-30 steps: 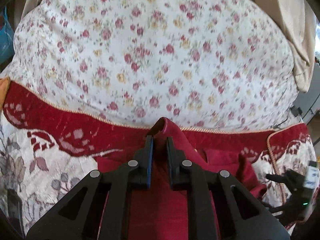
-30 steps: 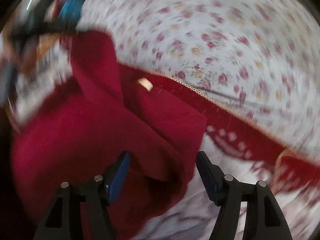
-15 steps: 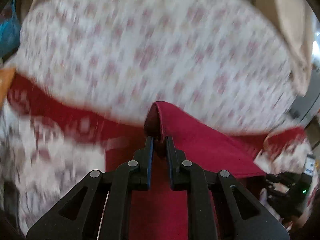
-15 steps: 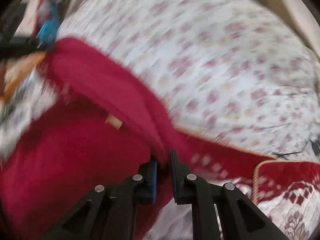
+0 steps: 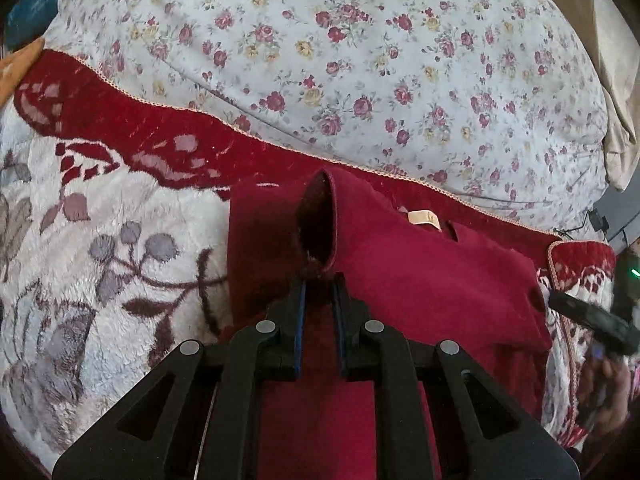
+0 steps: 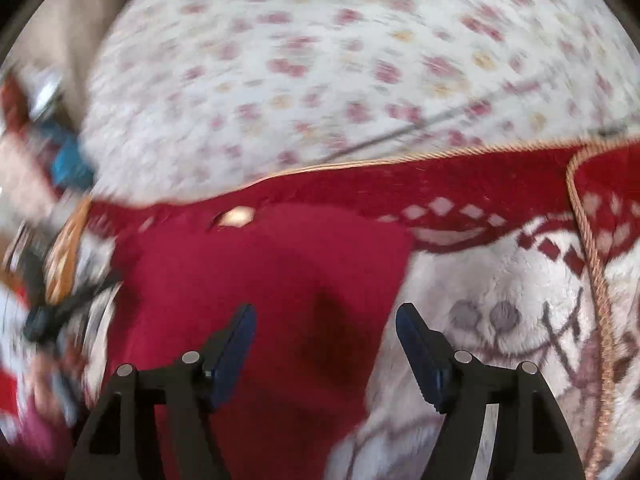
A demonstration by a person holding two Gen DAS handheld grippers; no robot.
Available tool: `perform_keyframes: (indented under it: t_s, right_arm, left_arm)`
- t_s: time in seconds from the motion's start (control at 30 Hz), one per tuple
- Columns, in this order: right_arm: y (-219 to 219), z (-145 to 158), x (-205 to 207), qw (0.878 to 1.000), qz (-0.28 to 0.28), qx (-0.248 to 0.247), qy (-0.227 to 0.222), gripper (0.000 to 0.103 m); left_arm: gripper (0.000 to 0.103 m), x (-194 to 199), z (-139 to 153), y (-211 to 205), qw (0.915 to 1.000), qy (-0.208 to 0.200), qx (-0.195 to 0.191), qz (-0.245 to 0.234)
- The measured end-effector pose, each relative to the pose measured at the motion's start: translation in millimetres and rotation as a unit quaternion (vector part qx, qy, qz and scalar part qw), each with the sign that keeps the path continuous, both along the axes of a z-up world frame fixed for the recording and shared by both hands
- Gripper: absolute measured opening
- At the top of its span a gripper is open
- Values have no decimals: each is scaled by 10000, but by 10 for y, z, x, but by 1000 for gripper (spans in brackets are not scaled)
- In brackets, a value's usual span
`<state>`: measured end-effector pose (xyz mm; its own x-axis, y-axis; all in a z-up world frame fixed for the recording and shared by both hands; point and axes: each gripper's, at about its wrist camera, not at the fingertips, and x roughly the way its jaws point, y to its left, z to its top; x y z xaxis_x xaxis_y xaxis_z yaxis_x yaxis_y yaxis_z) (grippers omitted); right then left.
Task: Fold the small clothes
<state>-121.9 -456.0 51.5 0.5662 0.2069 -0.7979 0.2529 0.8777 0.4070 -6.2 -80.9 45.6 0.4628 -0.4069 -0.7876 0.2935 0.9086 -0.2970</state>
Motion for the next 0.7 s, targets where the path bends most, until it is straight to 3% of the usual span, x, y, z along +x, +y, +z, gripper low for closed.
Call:
perform_keyframes:
  t_s: [0.07,0.13,0.17,0.2,0.27,0.33,0.4,0.5,0.57,0.6,0.7]
  right_arm:
    - [-72,-238,207,9985,-191,411,318,70]
    - [-85,-384,364,9967,-118,654,476,44]
    - [-41,-375,392,9981,-15,448,429,25]
    - [53,-245,371,9995,137,-181,218,14]
    - [124,-168,300,9974,258,-671,73,13]
    - [115,-252,343,9940,252,-1021,299,13]
    - [107,-340,370,9940,239,-988,414,13]
    - [66,-189,274,9963,78,-813,268,15]
    - [64,-62,174,9969,7,-777,155,33]
    - [81,16,102,9971,15,-762,58,44]
    - [163,99,-77,9973,139,-717,-1,46]
  left_arm:
    - [11,26,-24,21,10000,80,15,5]
    - [11,-8,8,69,9999,120,-58,-11]
    - [11,-28,27,84,9999,104,-85,-38]
    - [11,-49,59,98,9999,56,-72,-66]
    - [11,-56,77,100,10000,-9,3,-74]
    - [11,-33,61,95,10000,8,50,-59]
    - [11,-21,69,124,10000,22,24,28]
    - [18,-3,124,145,9999,-77,40,106]
    - [38,35,141,109,9998,-114,129,97]
    - [41,71,134,79,9998,-114,133,88]
    - [41,154,95,-7,9997,-98,183,133]
